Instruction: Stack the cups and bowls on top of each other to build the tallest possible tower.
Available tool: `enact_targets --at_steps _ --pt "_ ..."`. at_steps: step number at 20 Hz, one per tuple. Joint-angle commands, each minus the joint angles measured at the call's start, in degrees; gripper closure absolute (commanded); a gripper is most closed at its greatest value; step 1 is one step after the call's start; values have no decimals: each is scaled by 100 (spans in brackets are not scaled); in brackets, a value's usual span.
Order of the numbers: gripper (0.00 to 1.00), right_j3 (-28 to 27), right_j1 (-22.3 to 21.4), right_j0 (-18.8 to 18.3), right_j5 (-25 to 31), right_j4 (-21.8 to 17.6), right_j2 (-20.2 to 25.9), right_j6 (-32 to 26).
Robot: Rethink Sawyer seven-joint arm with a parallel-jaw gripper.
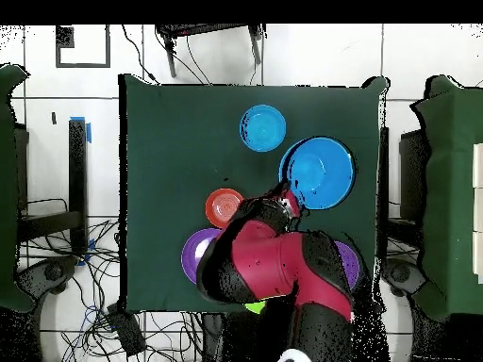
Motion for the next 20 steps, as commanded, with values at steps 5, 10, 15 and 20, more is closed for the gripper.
enact_targets --at_steps 5,10,15,20 --pt "100 -739 470 1218 812 151 -854 1528" --pt "100 -925 563 1731 981 297 -1176 1765" --pt "100 -1152 642 1587 1151 537 -998 1421" --pt "100 -1522 940 1448 1149 592 -943 1410"
